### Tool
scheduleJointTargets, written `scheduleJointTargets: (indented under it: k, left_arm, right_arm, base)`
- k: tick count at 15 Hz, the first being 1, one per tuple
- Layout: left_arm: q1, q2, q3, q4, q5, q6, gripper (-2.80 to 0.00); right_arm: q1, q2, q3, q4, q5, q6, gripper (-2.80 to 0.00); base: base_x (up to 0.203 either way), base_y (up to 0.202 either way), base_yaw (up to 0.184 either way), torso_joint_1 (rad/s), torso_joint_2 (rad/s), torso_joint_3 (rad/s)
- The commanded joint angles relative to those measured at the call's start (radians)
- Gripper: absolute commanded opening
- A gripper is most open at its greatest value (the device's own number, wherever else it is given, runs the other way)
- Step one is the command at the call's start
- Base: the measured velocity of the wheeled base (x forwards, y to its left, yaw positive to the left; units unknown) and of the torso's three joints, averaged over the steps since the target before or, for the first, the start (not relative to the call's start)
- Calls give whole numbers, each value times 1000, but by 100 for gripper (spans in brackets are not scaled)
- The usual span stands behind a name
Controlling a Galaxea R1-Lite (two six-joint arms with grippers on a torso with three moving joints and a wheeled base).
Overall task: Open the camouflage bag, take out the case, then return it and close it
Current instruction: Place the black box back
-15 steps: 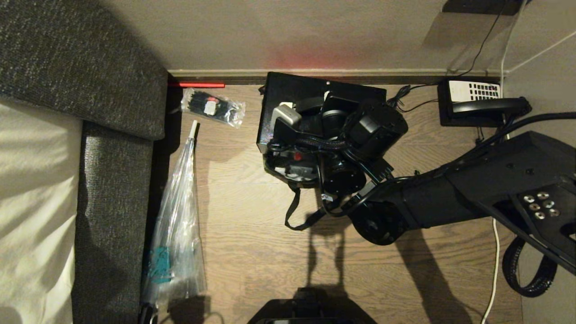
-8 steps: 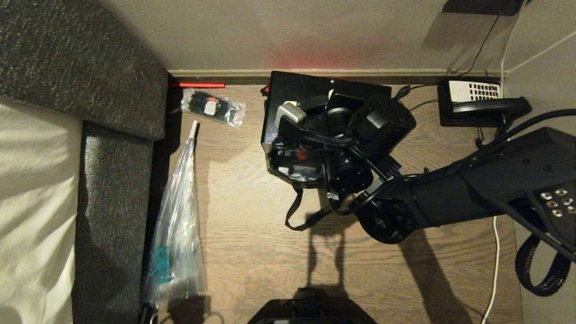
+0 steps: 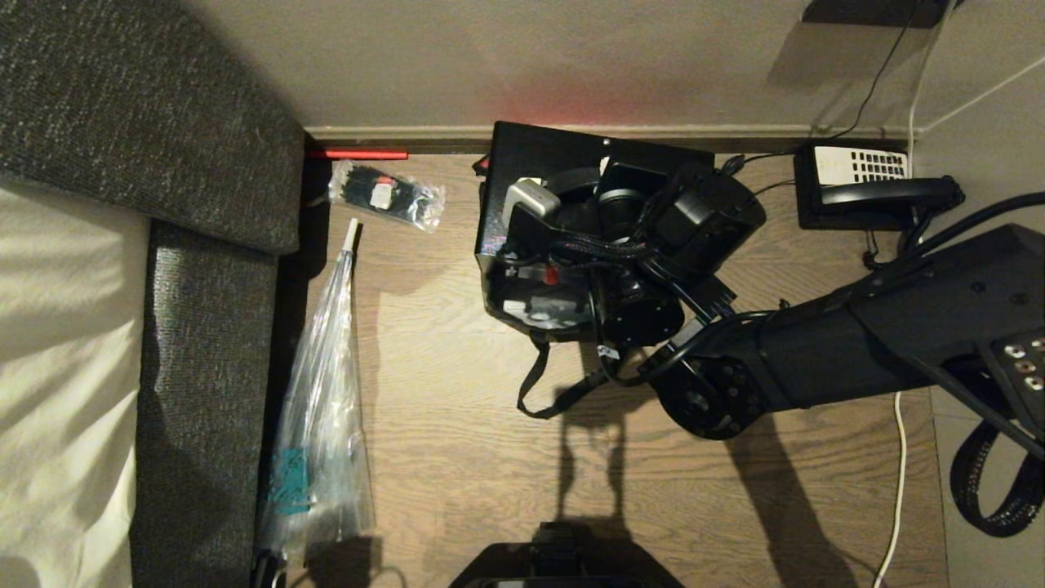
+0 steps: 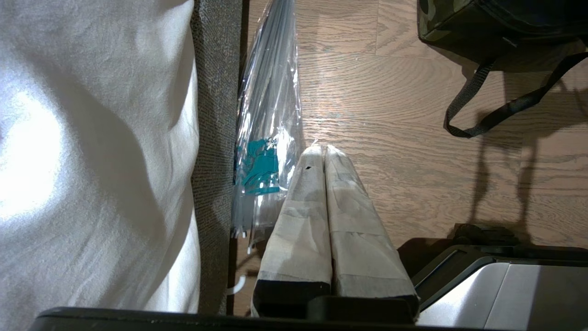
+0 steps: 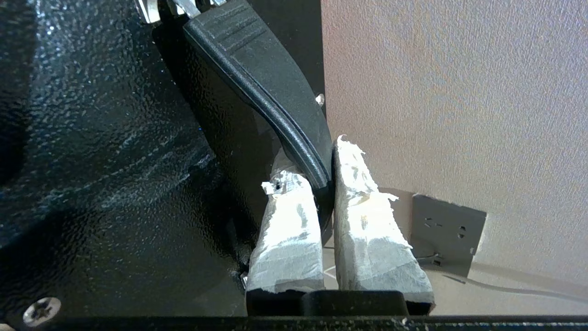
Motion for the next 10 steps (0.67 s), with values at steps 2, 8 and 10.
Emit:
scheduleJointTargets:
  k: [2, 8, 10]
  left_arm:
    - [0, 1, 0, 0, 0, 0, -280]
    - [0, 1, 1, 0, 0, 0, -280]
    - [0, 1, 0, -1, 0, 0, -280]
  right_arm:
    - [0, -11, 13, -8, -3, -10, -280]
    - [-10, -22, 43, -17, 4, -10, -280]
    - [-22, -33, 57, -10, 16, -10, -280]
  base:
    - [0, 0, 0, 0, 0, 0]
    - [0, 0, 0, 0, 0, 0]
    - [0, 0, 0, 0, 0, 0]
